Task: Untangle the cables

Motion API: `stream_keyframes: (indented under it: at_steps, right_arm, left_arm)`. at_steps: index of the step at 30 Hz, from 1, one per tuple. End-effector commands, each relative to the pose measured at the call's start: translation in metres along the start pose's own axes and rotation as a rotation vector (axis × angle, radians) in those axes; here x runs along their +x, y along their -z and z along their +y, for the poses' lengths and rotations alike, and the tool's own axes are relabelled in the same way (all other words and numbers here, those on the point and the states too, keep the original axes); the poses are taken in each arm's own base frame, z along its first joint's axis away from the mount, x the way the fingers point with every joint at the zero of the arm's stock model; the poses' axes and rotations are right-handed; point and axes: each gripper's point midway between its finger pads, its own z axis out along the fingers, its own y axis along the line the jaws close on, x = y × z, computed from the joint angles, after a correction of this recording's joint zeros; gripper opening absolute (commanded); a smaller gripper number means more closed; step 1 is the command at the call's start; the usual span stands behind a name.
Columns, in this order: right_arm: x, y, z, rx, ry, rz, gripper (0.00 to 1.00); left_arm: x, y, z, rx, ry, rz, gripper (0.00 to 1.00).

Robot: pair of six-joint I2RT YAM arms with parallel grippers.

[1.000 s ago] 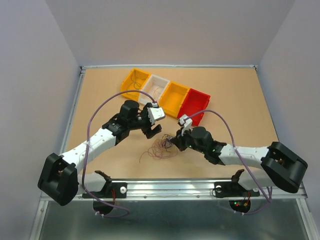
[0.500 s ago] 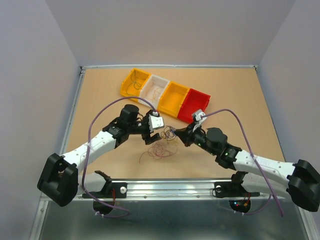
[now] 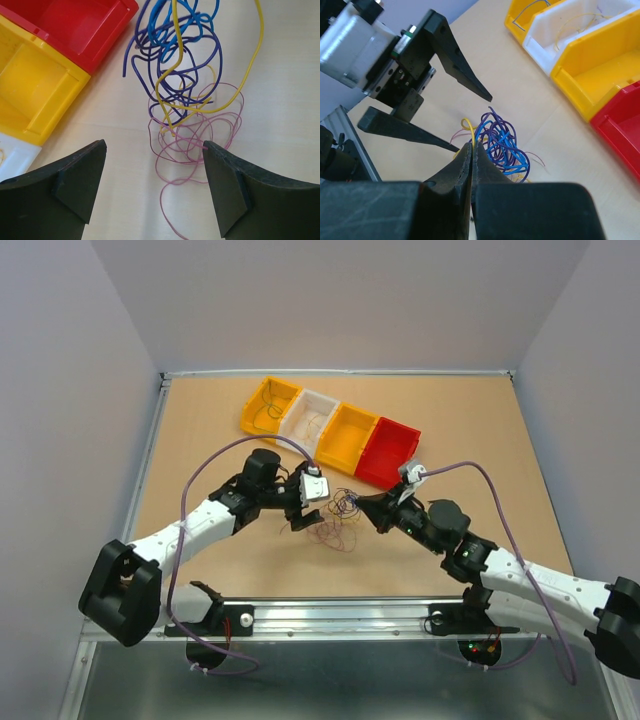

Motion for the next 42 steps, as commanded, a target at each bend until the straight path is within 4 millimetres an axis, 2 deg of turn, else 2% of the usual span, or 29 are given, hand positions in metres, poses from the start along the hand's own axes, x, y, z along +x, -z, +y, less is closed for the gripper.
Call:
stream_keyframes:
  at_steps: [1,8,14,18,21,23,24,25,26,28,29,30,31,32,35,36,37,38,39,40,41,42]
  right_arm:
    - [-0.014,0.006,0.004,-0.013,-0.019,-0.057,0.01]
    - [-0.044,0.014,0.012,-0.028,-0.023,-0.126,0.0]
    - [-0.057,0.017,0.019,-0.051,-0.017,-0.152,0.0]
    - [-0.068,0.018,0.02,-0.048,-0.013,-0.177,0.01]
    - [-0.077,0.021,0.02,-0.04,-0.015,-0.201,0.0]
    - [-0.082,0.024,0.02,-0.036,-0.016,-0.218,0.0]
    - [-0.084,0.025,0.02,-0.034,-0.015,-0.222,0.01]
    - [-0.088,0.028,0.019,-0.029,-0.017,-0.235,0.01]
    - [-0.088,0.029,0.018,-0.025,-0.016,-0.237,0.01]
    - [-0.089,0.033,0.011,0.011,-0.019,-0.245,0.01]
    - [-0.088,0.035,0.008,0.03,-0.022,-0.248,0.01]
    - [-0.096,0.041,0.001,0.069,-0.04,-0.284,0.01]
    - [-0.091,0.044,-0.007,0.101,-0.045,-0.278,0.01]
    - [-0.098,0.053,-0.015,0.15,-0.065,-0.316,0.0]
    - [-0.093,0.064,-0.032,0.223,-0.092,-0.34,0.01]
    - [-0.083,0.066,-0.038,0.242,-0.096,-0.329,0.01]
    - [-0.084,0.072,-0.042,0.258,-0.116,-0.35,0.01]
    - [-0.08,0.075,-0.045,0.266,-0.12,-0.348,0.01]
    - [-0.073,0.077,-0.047,0.268,-0.131,-0.34,0.01]
    - [-0.07,0.08,-0.046,0.255,-0.135,-0.338,0.01]
    - [-0.068,0.081,-0.045,0.246,-0.137,-0.332,0.01]
    - [-0.062,0.08,-0.042,0.223,-0.137,-0.315,0.06]
  left_arm:
    - [-0.002,-0.006,-0.003,0.03,-0.036,-0.03,0.9]
    - [0.004,-0.014,0.003,0.013,0.0,-0.031,0.93]
    - [0.007,-0.024,0.012,0.018,0.056,-0.003,0.89]
    - [0.001,-0.03,0.017,0.022,0.085,-0.006,0.89]
    - [0.01,-0.039,0.025,0.016,0.143,0.045,0.88]
    - [0.018,-0.049,0.028,0.034,0.163,0.087,0.76]
    - [0.023,-0.051,0.025,0.05,0.188,0.112,0.66]
    - [0.029,-0.058,0.024,0.065,0.205,0.142,0.42]
    - [0.034,-0.061,0.022,0.074,0.209,0.153,0.31]
    - [0.033,-0.062,0.024,0.084,0.224,0.163,0.0]
    - [0.034,-0.062,0.024,0.084,0.227,0.165,0.0]
    - [0.031,-0.061,0.025,0.077,0.218,0.158,0.0]
    - [0.029,-0.059,0.026,0.071,0.216,0.153,0.0]
    - [0.022,-0.054,0.026,0.06,0.204,0.136,0.0]
    - [0.006,-0.042,0.031,0.022,0.187,0.103,0.0]
    - [-0.008,-0.033,0.035,-0.009,0.182,0.078,0.0]
    - [-0.016,-0.027,0.038,-0.039,0.18,0.071,0.0]
    - [-0.034,-0.014,0.042,-0.067,0.181,0.046,0.0]
    - [-0.042,-0.008,0.043,-0.079,0.178,0.041,0.0]
    - [-0.051,-0.001,0.044,-0.089,0.17,0.034,0.0]
    - [-0.076,0.012,0.049,-0.112,0.142,-0.005,0.0]
    - [-0.081,0.019,0.045,-0.108,0.165,0.002,0.0]
